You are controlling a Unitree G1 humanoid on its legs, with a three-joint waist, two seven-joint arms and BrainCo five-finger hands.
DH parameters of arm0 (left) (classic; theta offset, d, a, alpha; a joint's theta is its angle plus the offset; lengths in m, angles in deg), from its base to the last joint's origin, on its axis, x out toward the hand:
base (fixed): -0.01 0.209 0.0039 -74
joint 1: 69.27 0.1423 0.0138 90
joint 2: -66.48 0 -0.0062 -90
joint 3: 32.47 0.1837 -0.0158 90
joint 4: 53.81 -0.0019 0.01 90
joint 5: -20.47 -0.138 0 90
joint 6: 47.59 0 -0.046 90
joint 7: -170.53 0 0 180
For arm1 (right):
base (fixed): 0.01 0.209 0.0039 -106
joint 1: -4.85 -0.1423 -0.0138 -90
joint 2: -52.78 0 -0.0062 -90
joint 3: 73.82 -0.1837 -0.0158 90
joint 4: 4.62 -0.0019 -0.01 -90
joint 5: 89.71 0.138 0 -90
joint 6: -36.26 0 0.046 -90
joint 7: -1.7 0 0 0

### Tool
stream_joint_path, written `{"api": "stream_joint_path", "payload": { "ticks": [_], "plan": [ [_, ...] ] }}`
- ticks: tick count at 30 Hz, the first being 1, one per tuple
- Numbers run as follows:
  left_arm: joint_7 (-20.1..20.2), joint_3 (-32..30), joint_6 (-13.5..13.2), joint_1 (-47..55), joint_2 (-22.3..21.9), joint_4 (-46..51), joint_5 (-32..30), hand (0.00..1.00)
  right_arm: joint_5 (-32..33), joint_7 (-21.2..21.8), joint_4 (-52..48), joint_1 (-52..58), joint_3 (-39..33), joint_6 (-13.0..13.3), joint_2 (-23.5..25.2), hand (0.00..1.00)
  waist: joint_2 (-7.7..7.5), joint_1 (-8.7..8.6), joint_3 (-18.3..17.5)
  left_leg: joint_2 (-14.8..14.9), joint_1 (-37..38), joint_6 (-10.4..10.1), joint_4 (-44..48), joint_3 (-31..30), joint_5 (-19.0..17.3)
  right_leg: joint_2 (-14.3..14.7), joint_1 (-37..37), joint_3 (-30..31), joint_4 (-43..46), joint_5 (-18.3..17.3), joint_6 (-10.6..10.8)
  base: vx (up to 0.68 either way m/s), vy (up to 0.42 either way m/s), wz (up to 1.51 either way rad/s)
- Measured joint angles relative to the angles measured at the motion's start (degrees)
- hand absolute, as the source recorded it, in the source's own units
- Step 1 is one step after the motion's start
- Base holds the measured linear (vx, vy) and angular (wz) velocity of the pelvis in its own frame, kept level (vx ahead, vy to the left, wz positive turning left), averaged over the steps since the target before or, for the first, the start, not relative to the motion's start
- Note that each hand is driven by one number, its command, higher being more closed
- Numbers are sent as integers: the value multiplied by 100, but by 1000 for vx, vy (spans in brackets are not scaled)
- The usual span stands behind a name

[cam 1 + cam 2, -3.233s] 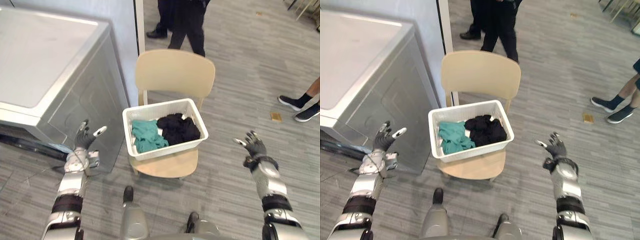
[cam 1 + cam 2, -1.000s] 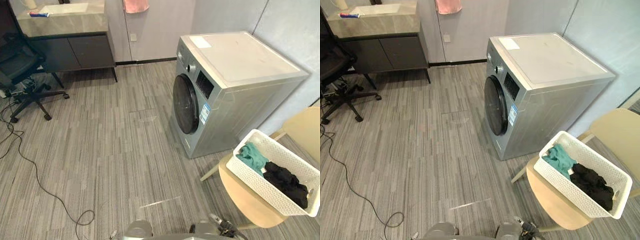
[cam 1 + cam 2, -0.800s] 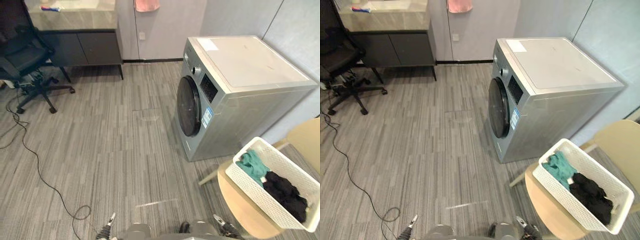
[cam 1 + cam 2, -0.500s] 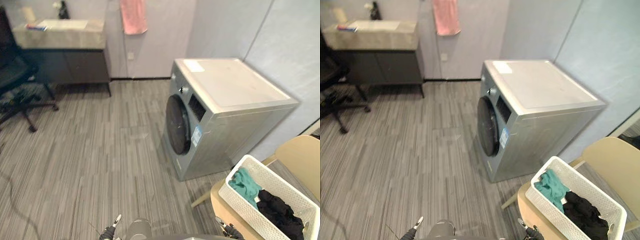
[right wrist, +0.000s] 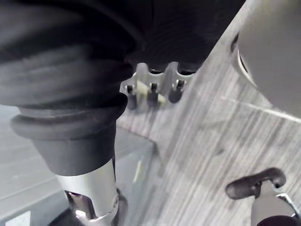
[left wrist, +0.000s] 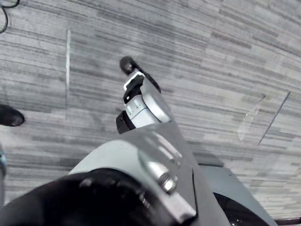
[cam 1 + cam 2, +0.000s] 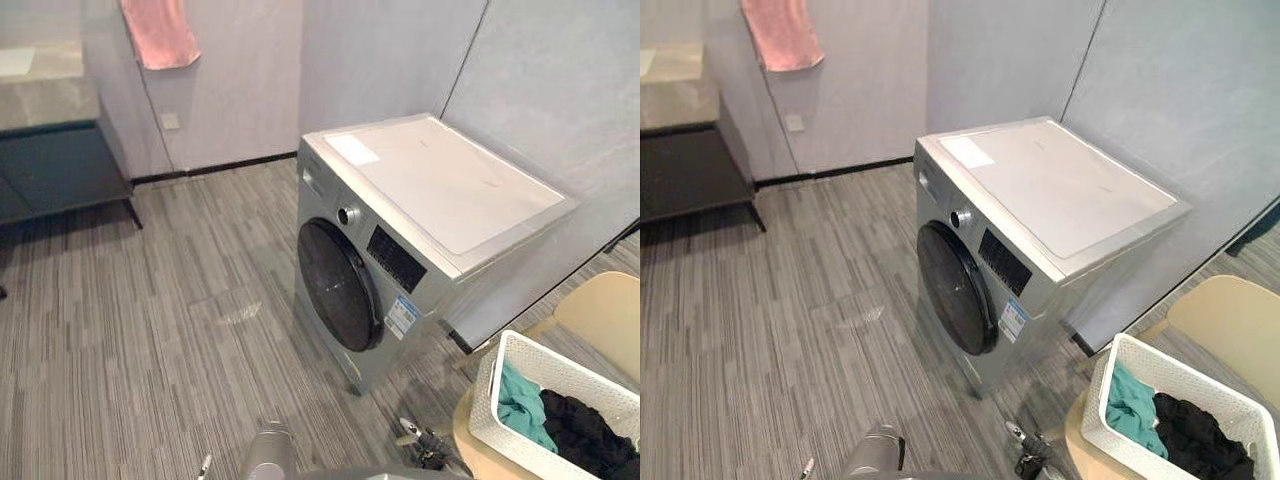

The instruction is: Pick up the laundry basket with both hands and put the clothes into the washing machine.

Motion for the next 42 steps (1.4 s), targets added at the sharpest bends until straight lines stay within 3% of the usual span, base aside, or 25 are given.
{"api": "stream_joint_path", "payload": {
  "ticks": [2,3,4,5,6,7,8,10,11,12,13,16,20,25,29,34,36,42],
  "plan": [
    [12,392,-28,-12,81,14,-198,0,-16,28,-8,34,110,-2,-162,0,94,-31,-29,-94,324,133,-245,201,-97,-45,-482,-9,859,923,87,165,240,-26],
    [5,502,-25,-6,105,10,-241,0,-55,24,-100,20,346,-8,-220,0,151,-38,-14,-55,499,194,-400,358,-97,-82,-726,-152,1174,1173,22,112,211,-45],
    [-6,505,-24,-8,142,7,-243,0,-133,22,-222,20,554,-8,-231,0,173,-59,6,-32,607,215,-488,412,-96,-124,-873,-378,1338,1115,-16,89,185,-66],
    [-28,507,-26,-6,217,6,-244,0,-250,18,-539,16,1109,-25,-231,0,175,-114,62,46,853,277,-686,587,-115,-232,-1153,-967,1618,668,-238,51,143,-75],
    [-65,522,-24,-3,261,-14,-243,0,-324,24,-848,18,1529,-25,-229,0,190,-113,122,94,1079,299,-861,680,-114,-229,-1297,-1428,1713,324,-309,17,116,-86],
    [-106,605,-24,1,321,-81,-243,0,-487,31,-1309,24,2039,-24,-213,0,197,-138,153,179,1259,315,-1056,822,-105,-91,-1391,-1886,1577,-13,-247,-9,52,-65],
    [-110,615,-28,-25,321,-91,-244,0,-528,35,-1547,25,2237,-16,-210,0,192,-142,153,205,1320,314,-1123,862,-106,11,-1429,-2030,1369,-72,-193,-5,-38,-49],
    [-113,803,-41,-137,266,-110,-244,0,-617,143,-2431,-77,2711,50,-242,0,152,-116,170,247,1314,283,-1331,936,-127,218,-1513,-2562,145,-342,-19,43,-123,-33],
    [-110,885,-50,-136,249,-106,-247,0,-644,154,-2643,-144,2862,67,-267,0,128,-109,169,245,1278,273,-1375,948,-125,261,-1528,-2578,-319,-351,2,91,-144,-23],
    [-113,1001,-44,-162,278,-113,-264,0,-706,180,-3037,-315,3133,128,-332,0,12,-136,194,250,1177,155,-1416,918,-55,303,-1475,-2649,-1157,-71,107,131,-154,-3],
    [-123,1050,-37,-176,254,-106,-320,0,-847,248,-3418,-375,3315,160,-416,0,100,-136,275,349,1158,-21,-1512,692,59,500,-1306,-2790,-1502,28,32,152,-172,5],
    [-125,1166,-36,-150,263,-51,-413,0,-993,277,-3967,-495,3605,188,-582,0,94,-99,308,397,1109,-278,-1902,369,324,673,-1231,-3024,-1799,168,-59,175,-177,33],
    [-111,1400,-131,-156,261,196,-428,0,-1130,300,-4202,-1044,4016,245,-664,0,152,84,359,432,849,-371,-2012,-58,487,815,-1127,-3495,-2233,251,-112,208,-96,49],
    [-125,1444,-136,-210,200,194,-432,0,-1073,243,-3941,-2301,4662,313,-501,0,302,237,792,394,507,-375,-2023,-199,590,783,-1370,-3632,-2268,276,-142,27,4,15],
    [-205,1476,-138,-342,112,341,-428,0,-1085,100,-3613,-2788,4702,304,-462,0,423,488,1137,370,332,-357,-2009,-196,651,752,-1557,-3616,-2239,320,-173,-25,19,0],
    [-245,1765,-177,-360,109,677,-390,0,-1315,-231,-3309,-3039,4143,291,-511,0,503,487,1326,350,22,-320,-1891,-177,692,687,-1945,-3566,-1989,317,-177,-68,28,-5],
    [-268,2025,-251,-384,99,901,-336,0,-1553,-441,-3228,-3197,3623,236,-644,0,607,497,1488,308,-69,-304,-1927,-171,793,606,-2141,-3552,-1792,305,-181,-134,30,1],
    [-467,2353,-299,-408,164,1035,-176,0,-2006,-842,-4177,-2776,3277,125,-774,0,631,429,1590,242,-206,-200,-2139,5,946,470,-2606,-3372,-1442,236,-162,-123,22,-7]
  ]
}}
